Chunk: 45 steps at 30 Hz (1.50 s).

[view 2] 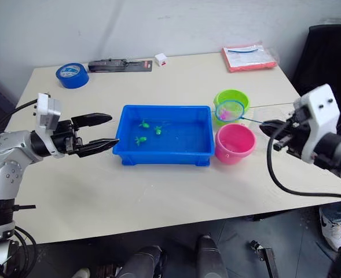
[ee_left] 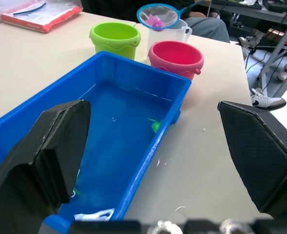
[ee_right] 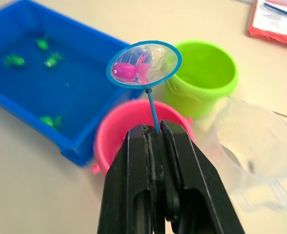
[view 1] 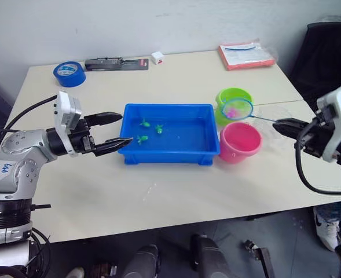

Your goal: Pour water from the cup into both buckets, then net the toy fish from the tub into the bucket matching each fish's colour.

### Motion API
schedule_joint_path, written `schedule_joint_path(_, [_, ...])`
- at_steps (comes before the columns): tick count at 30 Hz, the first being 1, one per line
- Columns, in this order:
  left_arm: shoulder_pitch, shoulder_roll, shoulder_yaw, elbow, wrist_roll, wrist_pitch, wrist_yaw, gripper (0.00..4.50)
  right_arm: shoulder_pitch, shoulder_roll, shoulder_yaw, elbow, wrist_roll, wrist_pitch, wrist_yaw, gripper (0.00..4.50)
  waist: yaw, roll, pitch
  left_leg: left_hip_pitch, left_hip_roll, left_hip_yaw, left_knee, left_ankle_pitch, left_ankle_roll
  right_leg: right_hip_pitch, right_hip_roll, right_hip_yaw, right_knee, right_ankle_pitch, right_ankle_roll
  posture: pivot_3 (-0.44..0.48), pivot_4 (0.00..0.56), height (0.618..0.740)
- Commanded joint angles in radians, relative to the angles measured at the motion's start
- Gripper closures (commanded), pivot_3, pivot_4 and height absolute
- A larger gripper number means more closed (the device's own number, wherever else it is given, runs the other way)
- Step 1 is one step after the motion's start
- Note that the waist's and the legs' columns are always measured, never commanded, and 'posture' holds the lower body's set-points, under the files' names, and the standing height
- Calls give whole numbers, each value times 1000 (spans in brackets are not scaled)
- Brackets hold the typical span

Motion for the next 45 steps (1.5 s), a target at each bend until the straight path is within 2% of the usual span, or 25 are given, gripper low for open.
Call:
schedule_joint_path(1, [-44,-5,-9,12,-9,-12,-34,0,71,-53,-40,-64,-66,-109,-10,3706,3,0,0,0,0,0,0,0,0,0,0,0,0,0,0,0,150,740])
schedule_joint_path(6, [-91,-30,-40,61,13,-30,-59,0,222,-93,12,-107,-234,-333,-41,3706,12,0,0,1,0,1,1,0,0,0,0,1,0,0,0,0,150,740])
schedule_joint_path(11, [-139,-50,-69,118,38,-52,-82,0,419,-150,68,-131,-492,-638,-48,3706,20,0,0,1,-1,2,1,0,0,0,1,1,0,0,0,0,150,740])
schedule_joint_path(23, [-165,-82,-80,153,63,-82,-98,0,506,-175,121,22,-967,-1147,-204,3706,17,0,0,2,-2,3,2,1,1,0,0,3,0,1,2,0,150,740])
schedule_joint_path(28, [-143,-80,-69,134,59,-78,-92,0,544,-162,111,64,-1042,-1262,-255,3706,17,0,0,2,-3,3,2,1,1,0,0,3,0,1,2,0,150,740])
schedule_joint_path(35, [-124,-84,-63,116,53,-71,-83,0,635,-145,33,126,-1170,-1444,-370,3706,17,0,0,2,-2,3,2,1,1,1,1,3,0,1,2,0,150,740])
schedule_joint_path(45, [-104,-98,-59,93,46,-63,-65,0,633,-140,-43,184,-1328,-1648,-523,3706,15,-1,-1,3,-2,4,1,1,1,0,2,4,1,1,2,0,150,740])
